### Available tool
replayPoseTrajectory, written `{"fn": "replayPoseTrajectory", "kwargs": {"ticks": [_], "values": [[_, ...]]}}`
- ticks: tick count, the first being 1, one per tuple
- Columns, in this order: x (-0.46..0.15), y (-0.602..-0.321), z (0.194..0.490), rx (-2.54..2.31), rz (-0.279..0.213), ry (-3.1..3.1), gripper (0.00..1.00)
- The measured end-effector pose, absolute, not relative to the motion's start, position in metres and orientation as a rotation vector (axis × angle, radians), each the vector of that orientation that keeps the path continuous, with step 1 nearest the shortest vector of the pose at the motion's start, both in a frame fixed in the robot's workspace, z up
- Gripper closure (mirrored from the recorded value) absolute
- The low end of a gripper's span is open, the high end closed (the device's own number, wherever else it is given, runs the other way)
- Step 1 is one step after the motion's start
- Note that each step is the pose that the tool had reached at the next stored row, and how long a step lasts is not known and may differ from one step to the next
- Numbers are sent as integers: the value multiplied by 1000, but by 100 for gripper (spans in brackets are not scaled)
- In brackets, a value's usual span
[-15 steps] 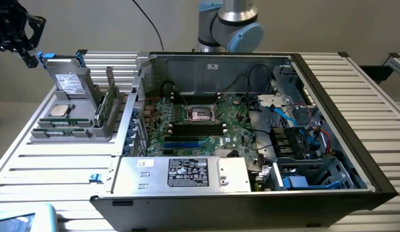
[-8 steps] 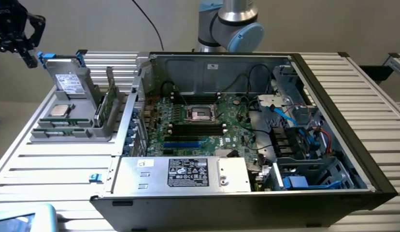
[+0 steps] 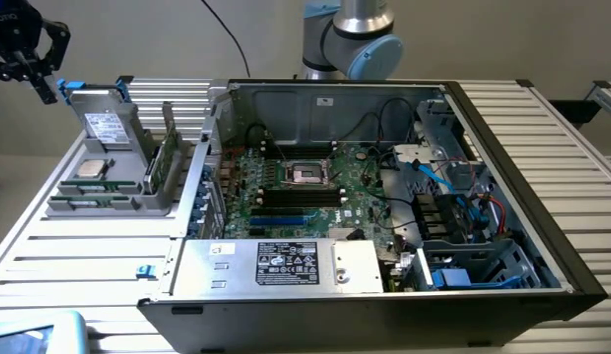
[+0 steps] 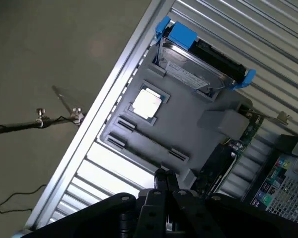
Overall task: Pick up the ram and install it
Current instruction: 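Pick up the ram and move it above insertion slot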
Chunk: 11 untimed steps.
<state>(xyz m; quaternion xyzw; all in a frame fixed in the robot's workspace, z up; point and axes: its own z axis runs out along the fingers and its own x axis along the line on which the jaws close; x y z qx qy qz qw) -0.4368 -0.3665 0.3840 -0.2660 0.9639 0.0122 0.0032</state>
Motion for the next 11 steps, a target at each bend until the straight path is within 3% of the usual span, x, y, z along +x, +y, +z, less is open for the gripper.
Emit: {"fn": "replayPoseTrajectory", "kwargs": {"ticks": [11], "values": [[-437,-367,383,-1133,39,2926,89]]}}
